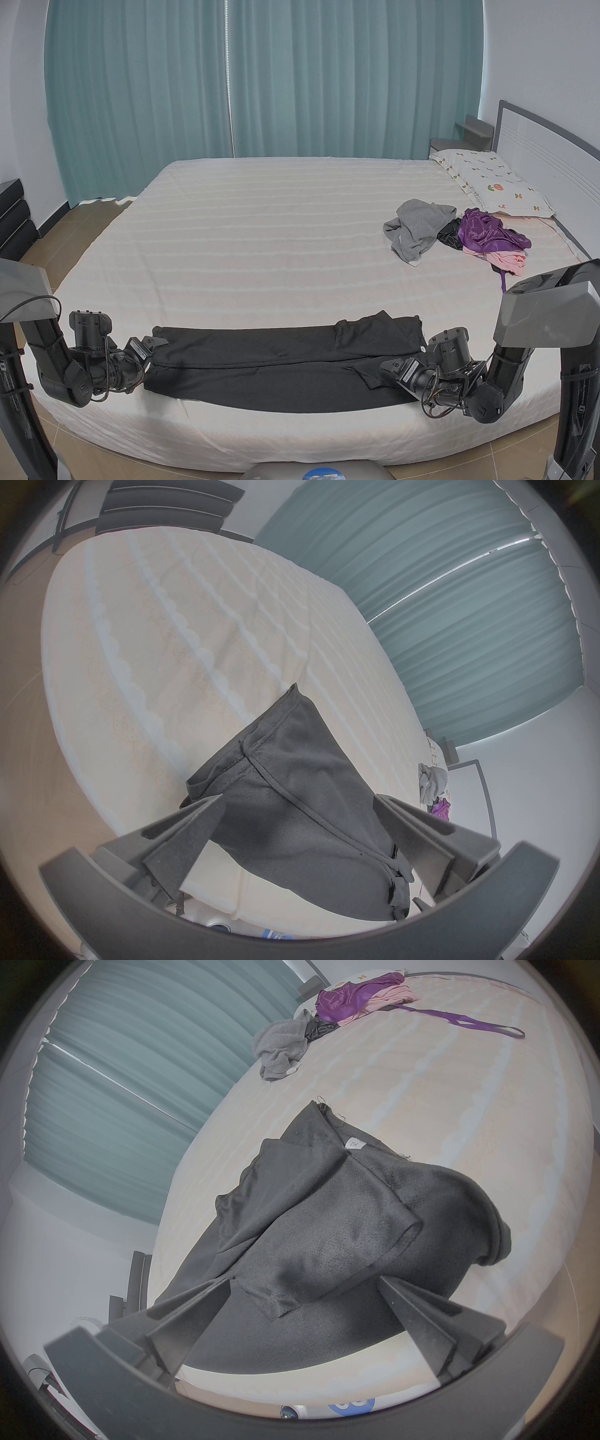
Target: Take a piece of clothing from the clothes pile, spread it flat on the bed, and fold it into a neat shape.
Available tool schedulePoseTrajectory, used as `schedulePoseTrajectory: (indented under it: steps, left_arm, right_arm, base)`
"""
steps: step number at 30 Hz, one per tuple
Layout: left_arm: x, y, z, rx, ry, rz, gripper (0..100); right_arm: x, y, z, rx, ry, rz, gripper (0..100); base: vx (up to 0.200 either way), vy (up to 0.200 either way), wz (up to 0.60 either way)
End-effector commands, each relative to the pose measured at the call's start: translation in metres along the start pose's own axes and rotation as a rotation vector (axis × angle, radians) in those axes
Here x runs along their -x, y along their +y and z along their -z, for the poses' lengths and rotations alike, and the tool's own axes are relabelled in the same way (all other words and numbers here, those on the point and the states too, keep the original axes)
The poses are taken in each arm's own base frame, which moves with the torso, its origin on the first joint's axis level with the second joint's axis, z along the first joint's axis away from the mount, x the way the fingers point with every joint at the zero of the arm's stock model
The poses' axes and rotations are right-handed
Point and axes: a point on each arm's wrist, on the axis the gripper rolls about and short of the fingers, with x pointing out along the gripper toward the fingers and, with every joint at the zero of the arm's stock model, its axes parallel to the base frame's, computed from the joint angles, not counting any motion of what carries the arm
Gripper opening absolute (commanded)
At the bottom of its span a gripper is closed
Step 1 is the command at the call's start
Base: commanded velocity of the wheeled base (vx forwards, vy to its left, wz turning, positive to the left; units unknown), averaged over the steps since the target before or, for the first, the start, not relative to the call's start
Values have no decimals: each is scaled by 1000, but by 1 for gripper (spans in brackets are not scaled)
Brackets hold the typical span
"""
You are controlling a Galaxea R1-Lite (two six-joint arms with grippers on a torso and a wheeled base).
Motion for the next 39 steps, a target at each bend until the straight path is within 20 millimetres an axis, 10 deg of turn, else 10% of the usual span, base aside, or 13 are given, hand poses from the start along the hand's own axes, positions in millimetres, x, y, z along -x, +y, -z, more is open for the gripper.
schedulePoseTrajectory:
  steps: [1,39]
  left_arm:
    - [-1,0,0,1,1,-1,100]
    - [-1,0,0,-1,1,-1,100]
  right_arm:
    - [-1,0,1,2,2,1,100]
    - [-3,5,-1,-7,-6,12,100]
  base:
    - [0,0,0]
    - [0,0,0]
